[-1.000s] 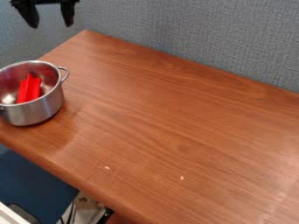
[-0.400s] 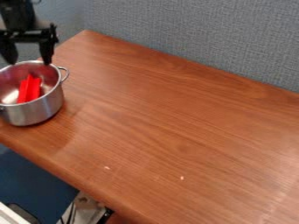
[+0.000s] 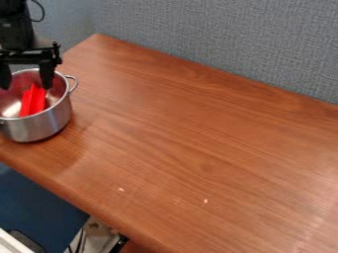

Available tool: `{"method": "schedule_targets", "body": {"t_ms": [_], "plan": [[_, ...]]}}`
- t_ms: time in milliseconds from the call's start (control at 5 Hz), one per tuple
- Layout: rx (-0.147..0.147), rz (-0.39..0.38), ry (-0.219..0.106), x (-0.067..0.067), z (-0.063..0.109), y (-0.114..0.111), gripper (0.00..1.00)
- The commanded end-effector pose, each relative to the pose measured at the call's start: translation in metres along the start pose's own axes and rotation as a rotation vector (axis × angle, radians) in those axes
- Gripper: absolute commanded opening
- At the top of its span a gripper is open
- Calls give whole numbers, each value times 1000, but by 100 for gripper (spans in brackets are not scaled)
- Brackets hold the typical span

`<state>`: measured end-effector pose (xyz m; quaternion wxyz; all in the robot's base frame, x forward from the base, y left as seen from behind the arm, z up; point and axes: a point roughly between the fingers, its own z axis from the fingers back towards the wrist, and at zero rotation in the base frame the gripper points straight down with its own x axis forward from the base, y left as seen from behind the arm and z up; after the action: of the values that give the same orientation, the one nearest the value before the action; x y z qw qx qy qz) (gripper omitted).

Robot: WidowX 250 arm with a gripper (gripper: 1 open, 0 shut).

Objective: Move the red object from the metal pot to the table

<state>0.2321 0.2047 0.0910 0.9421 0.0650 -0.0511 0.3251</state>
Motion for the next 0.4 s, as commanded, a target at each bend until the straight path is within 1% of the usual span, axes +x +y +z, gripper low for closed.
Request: {"method": "schedule_targets", "body": {"t_ms": [0,200], "plan": [[26,34,-25,9,-4,9,100],[41,64,-29,16,-15,13,100]]}}
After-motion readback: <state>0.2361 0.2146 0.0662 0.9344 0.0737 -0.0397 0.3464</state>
